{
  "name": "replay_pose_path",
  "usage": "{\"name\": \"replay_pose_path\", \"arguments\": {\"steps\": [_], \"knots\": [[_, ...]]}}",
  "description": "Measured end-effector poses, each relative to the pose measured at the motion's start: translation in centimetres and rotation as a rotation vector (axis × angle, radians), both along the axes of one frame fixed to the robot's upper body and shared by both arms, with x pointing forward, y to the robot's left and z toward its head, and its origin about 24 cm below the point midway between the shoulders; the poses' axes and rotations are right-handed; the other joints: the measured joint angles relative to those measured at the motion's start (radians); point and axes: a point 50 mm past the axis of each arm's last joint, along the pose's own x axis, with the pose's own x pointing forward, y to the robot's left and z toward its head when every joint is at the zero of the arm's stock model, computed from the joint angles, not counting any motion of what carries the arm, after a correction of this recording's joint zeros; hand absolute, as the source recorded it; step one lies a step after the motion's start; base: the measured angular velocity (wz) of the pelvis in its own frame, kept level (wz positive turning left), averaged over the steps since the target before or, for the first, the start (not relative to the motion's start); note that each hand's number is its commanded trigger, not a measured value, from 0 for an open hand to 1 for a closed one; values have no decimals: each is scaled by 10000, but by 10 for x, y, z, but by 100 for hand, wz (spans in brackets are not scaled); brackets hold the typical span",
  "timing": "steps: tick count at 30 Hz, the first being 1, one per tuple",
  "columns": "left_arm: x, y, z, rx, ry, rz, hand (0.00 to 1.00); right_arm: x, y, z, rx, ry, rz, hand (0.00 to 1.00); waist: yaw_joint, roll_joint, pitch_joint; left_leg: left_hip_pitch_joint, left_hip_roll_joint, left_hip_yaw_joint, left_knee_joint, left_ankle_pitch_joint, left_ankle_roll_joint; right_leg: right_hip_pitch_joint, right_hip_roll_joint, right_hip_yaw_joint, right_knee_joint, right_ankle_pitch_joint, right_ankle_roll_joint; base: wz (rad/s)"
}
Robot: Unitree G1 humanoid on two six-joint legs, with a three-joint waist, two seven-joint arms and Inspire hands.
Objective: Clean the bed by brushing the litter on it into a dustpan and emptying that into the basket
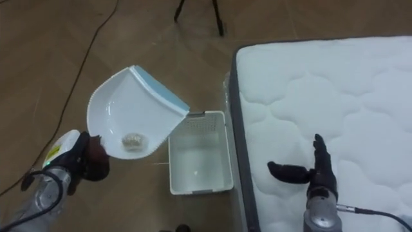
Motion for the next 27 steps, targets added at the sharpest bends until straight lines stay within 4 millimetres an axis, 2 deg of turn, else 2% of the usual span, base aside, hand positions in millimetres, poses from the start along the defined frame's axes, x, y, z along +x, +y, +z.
{"name": "replay_pose_path", "arguments": {"steps": [2, 4, 6, 9, 14, 18, 22, 23, 25, 27], "knots": [[5, 3, 5, 339, -38, -202, 100, 1, 0, 0, 15, 54, -6, 0, -86, 47, 26, -130, -72, -32, 101, -32, 23, -195, 4, 186, 187, -78, 59, 4], [14, 3, 13, 1048, -124, -730, 100, 1, 0, -1, -82, 129, 71, 0, -102, 194, 103, -373, -121, -77, 313, -84, -24, -448, 103, 489, 337, -190, 67, 7], [18, 5, 16, 1474, -108, -976, 100, 1, 1, -2, -270, 216, 242, 0, -169, 323, 124, -602, -151, -95, 367, -37, -77, -662, 74, 502, 434, -214, 50, 5], [15, 17, 17, 2382, 235, -1352, 100, 3, 5, -2, -569, 206, 648, 0, -392, 411, 106, -951, -272, -98, 413, 76, -81, -1069, -99, 453, 790, -347, 0, 10], [12, 32, 21, 4230, 822, -2209, 100, 5, 6, 1, -1209, 33, 1259, 0, -701, 586, 92, -1404, -346, -82, 463, 239, -104, -1572, -152, 460, 1035, -551, -68, 12], [13, 32, 22, 5091, 1028, -2638, 100, 0, 0, 7, -1629, -168, 1567, 0, -979, 898, 7, -1489, -478, 104, 450, 274, -67, -1774, -480, 390, 1311, -701, -24, 3], [19, 37, 29, 5534, 963, -2416, 100, 6, 3, 14, -1828, -464, 1944, 0, -1451, 1170, 0, -1511, -639, 231, 383, 293, 11, -1924, -634, 510, 1515, -808, 84, -1], [21, 37, 31, 5609, 944, -2401, 100, 6, 3, 16, -1903, -512, 2003, 0, -1465, 1234, 6, -1532, -638, 243, 382, 291, 18, -1961, -636, 526, 1513, -807, 86, -3], [27, 39, 38, 6107, 951, -2693, 100, 8, 1, 22, -2093, -745, 2157, 0, -1622, 1488, 2, -1615, -672, 306, 318, 286, 45, -2191, -655, 642, 1566, -816, 134, -6], [28, 43, 42, 6489, 1140, -2828, 100, 9, 2, 25, -2072, -957, 2238, 0, -1735, 1546, -1, -1597, -707, 468, 248, 293, 64, -2342, -733, 831, 1733, -859, 156, -12]]}}
